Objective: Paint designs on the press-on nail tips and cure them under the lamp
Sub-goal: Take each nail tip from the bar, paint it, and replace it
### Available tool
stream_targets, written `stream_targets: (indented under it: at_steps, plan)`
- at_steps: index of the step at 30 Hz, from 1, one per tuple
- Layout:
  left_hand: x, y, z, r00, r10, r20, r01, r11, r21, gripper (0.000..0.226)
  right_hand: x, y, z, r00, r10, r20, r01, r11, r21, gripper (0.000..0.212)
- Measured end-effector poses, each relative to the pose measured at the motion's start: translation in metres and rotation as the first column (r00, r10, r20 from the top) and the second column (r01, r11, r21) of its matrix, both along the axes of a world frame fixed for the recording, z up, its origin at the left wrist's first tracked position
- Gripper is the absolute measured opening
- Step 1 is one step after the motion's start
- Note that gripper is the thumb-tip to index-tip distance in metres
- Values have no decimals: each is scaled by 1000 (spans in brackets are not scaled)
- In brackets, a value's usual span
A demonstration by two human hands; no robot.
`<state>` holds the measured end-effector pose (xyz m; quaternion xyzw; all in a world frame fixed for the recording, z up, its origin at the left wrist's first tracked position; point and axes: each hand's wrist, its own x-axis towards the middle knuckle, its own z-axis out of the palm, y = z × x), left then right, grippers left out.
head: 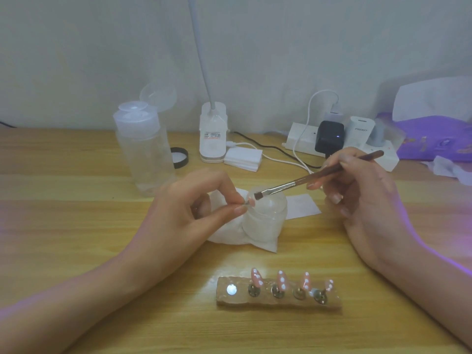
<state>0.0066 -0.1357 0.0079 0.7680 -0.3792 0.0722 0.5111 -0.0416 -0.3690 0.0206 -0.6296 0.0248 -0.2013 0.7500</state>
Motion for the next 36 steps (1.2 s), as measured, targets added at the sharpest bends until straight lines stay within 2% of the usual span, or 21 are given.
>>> stream_targets:
  at_steps: [3, 5, 8, 11, 14, 17, 21, 26, 30, 33, 36]
  plan:
    - [1, -1, -1, 998, 25, 51, -26, 999, 21, 11, 0, 2, -2, 1000, 20, -7, -20, 998, -59, 24]
    - [1, -1, 0, 997, 30, 68, -31, 999, 22, 11, 1, 1, -3, 999, -18, -30, 17, 999, -37, 31]
    - [0, -2, 0, 997, 21, 76, -23, 999, 24, 11, 2, 0, -2, 1000, -2, 1, 2, 1000, -10, 24]
    - [1, -1, 0, 997, 21, 76, -22, 1000, 19, 11, 1, 2, -1, 998, 56, 15, -55, 996, -75, 25]
    - [1, -1, 0, 998, 16, 60, -17, 1000, 18, 10, 2, 1, -4, 1000, -2, -22, 1, 999, -51, 31]
    - [1, -1, -1, 999, 11, 47, -12, 1000, 14, 10, 2, 0, -2, 1000, -10, -5, 10, 1000, -1, 25]
    - [1, -1, -1, 1000, 5, 25, -4, 1000, -5, 12, 0, 2, -1, 1000, 29, -7, -29, 998, -63, 26]
    - [2, -1, -1, 1000, 8, 21, -8, 1000, -4, 12, 1, 1, 0, 1000, -18, -14, 18, 1000, -7, 26]
    - [1, -1, -1, 1000, 11, 24, -10, 1000, -10, 12, 0, 3, -1, 1000, 22, -6, -22, 995, -94, 27]
    - [1, -1, -1, 1000, 4, 19, -4, 1000, -11, 14, 1, 1, -2, 998, -45, -33, 43, 998, -47, 29]
    - [1, -1, -1, 1000, 11, 18, -11, 1000, -5, 12, 1, 1, 0, 1000, 18, 18, -17, 999, -49, 24]
